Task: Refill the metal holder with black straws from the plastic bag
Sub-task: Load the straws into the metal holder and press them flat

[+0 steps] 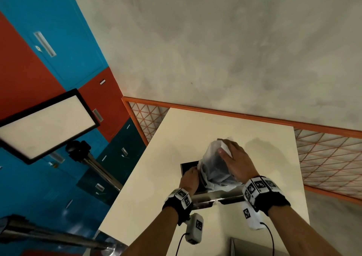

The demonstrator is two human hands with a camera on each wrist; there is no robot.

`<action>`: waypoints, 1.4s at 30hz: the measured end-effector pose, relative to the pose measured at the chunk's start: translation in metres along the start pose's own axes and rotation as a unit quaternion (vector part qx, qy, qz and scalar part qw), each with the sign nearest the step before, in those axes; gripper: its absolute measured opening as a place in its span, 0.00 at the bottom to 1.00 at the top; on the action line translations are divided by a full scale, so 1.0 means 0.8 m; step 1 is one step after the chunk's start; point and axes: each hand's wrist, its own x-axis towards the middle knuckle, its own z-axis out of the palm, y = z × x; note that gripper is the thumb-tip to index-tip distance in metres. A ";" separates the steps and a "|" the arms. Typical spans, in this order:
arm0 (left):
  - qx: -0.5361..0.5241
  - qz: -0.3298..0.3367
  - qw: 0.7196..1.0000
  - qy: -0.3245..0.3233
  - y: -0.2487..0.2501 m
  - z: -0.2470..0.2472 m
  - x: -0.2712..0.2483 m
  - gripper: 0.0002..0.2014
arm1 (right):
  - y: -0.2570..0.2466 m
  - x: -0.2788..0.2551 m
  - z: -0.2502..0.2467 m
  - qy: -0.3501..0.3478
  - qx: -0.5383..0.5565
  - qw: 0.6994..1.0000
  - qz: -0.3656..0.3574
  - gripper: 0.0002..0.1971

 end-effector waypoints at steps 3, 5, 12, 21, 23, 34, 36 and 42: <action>-0.002 0.019 1.000 -0.010 0.007 -0.007 -0.022 0.17 | 0.021 -0.003 -0.009 0.022 0.017 0.999 0.025 0.25; 0.028 0.048 0.998 -0.025 0.005 -0.003 -0.029 0.18 | 0.027 -0.007 -0.008 0.010 0.045 0.998 0.049 0.26; 0.054 0.141 0.988 -0.041 -0.007 0.009 -0.040 0.41 | 0.025 -0.011 0.017 -0.014 0.063 0.998 0.013 0.22; 0.000 0.199 0.980 0.004 -0.018 0.011 -0.044 0.47 | 0.020 -0.008 0.016 -0.014 0.006 0.999 -0.033 0.22; 0.010 0.197 0.980 0.003 -0.020 0.012 -0.041 0.50 | 0.022 -0.009 0.014 -0.015 -0.050 0.998 0.031 0.25; -0.099 0.184 0.977 0.035 -0.021 0.020 -0.032 0.44 | -0.018 -0.005 0.035 -0.091 0.096 0.991 -0.020 0.19; -0.082 0.191 0.978 0.028 -0.024 0.021 -0.029 0.44 | -0.026 -0.011 0.032 -0.088 0.152 0.984 -0.023 0.19; 0.027 0.178 0.983 0.040 -0.024 0.025 -0.029 0.37 | 0.009 -0.019 0.017 -0.046 -0.011 0.998 0.037 0.36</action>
